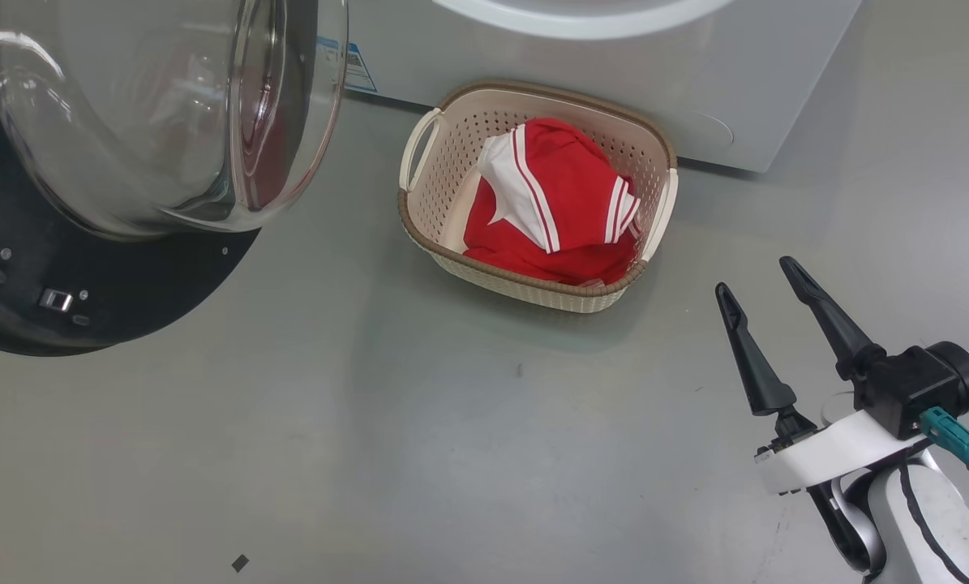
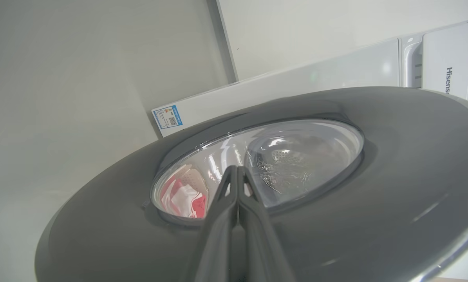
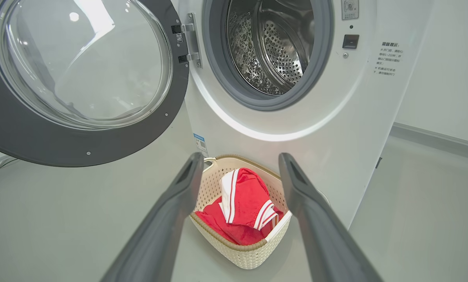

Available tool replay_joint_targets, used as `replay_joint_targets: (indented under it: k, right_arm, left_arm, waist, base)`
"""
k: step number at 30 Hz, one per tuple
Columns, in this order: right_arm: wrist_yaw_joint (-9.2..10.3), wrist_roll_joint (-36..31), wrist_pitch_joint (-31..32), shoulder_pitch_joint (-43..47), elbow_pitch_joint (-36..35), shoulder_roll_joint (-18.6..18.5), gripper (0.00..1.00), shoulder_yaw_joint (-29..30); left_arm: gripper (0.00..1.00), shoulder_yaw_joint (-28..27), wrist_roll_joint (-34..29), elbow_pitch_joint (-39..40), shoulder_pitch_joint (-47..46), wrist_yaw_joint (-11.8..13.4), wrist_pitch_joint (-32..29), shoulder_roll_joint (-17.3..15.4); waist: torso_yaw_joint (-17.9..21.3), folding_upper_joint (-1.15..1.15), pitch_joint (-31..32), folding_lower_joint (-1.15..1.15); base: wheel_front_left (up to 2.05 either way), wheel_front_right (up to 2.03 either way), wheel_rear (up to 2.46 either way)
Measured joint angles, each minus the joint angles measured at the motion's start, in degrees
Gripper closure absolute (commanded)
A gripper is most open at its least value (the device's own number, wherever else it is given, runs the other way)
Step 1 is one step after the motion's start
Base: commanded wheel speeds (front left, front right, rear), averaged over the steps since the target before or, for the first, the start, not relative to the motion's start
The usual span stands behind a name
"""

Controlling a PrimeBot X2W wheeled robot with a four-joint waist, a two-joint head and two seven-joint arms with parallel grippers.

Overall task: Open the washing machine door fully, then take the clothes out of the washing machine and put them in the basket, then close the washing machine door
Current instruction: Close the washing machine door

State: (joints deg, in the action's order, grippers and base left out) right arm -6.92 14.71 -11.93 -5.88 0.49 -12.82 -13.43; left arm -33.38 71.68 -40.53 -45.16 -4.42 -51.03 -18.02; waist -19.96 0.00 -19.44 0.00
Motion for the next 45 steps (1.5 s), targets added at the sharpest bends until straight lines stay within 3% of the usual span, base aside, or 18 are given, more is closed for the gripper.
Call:
replay_joint_targets:
  k: [12,27,45]
  right_arm:
    - [0.00,0.4,-0.5,0.0,0.5,0.3,0.00,0.0]
    - [0.00,0.4,-1.0,0.4,2.1,1.4,0.00,-1.1]
    - [0.00,0.8,-1.5,0.8,2.7,2.3,0.00,-1.7]
  left_arm:
    - [1.00,-0.2,4.9,4.3,2.4,-1.1,-4.9,3.4]
    - [1.00,0.3,6.5,9.8,7.0,-1.5,-8.5,7.2]
    - [1.00,2.2,9.1,18.0,11.9,-0.9,-11.9,14.4]
  waist:
    - [0.2,0.00,1.1,0.00]
    - [1.3,0.00,3.8,0.00]
    - [3.7,0.00,5.7,0.00]
  base:
    - [0.00,0.00,0.00]
    - [0.00,0.00,0.00]
    - [0.00,0.00,0.00]
